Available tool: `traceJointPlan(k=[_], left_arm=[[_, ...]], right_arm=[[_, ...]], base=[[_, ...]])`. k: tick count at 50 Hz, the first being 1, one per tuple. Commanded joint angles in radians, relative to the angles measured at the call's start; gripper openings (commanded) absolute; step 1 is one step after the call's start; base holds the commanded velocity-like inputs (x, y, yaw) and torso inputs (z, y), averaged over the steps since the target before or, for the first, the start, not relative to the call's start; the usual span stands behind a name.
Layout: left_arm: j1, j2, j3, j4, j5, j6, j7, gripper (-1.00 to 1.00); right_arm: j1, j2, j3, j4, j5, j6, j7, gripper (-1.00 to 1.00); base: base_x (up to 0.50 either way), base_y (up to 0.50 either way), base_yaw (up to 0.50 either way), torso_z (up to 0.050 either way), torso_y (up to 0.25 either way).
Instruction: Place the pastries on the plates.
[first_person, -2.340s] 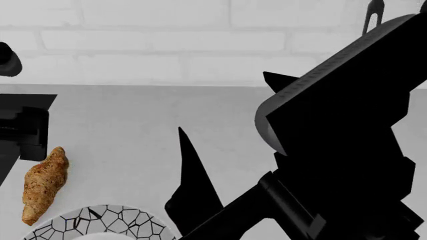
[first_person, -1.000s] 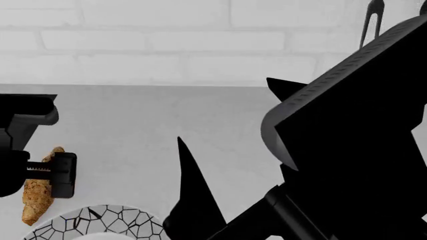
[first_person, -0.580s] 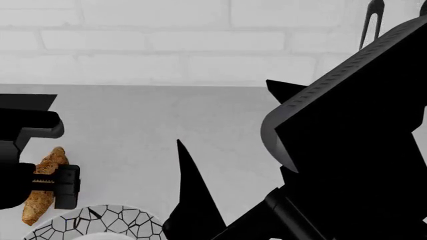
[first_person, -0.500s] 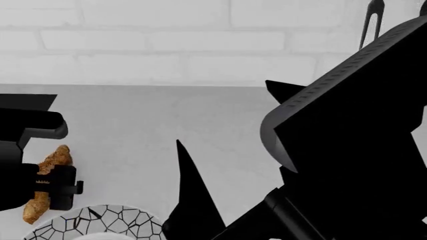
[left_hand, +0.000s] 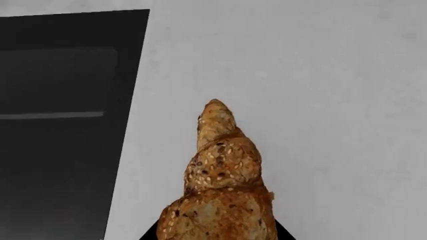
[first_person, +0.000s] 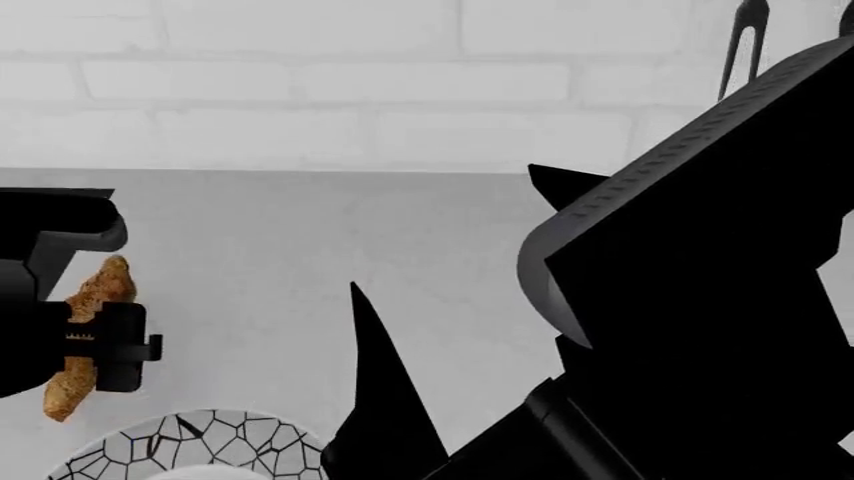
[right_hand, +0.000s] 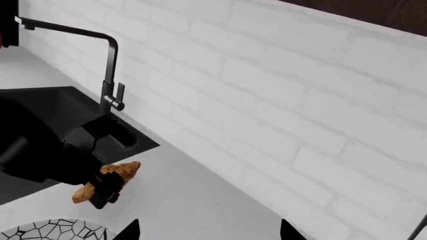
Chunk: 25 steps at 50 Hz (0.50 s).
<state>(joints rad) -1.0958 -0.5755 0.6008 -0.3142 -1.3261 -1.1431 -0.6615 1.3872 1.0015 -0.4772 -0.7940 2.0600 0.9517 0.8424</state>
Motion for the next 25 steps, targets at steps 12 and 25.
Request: traceJointPlan(k=[12, 25], left_arm=[[-0.052, -0.017, -0.146, 0.245, -0.13, -0.057, -0.161, -1.0], [-0.076, -0.153, -0.301, 0.634, -0.56, -0.061, -0.525, -1.0]], right_arm=[[-0.087, -0.04, 0.042, 0.009, -0.111, -0.021, -0.073, 1.0], [-0.198, -0.025, 0.111, 0.0, -0.28, -0.104, -0.036, 1.0]], base=[[0.0, 0.0, 0.0, 0.0, 0.0], [0.0, 0.0, 0.0, 0.0, 0.0]])
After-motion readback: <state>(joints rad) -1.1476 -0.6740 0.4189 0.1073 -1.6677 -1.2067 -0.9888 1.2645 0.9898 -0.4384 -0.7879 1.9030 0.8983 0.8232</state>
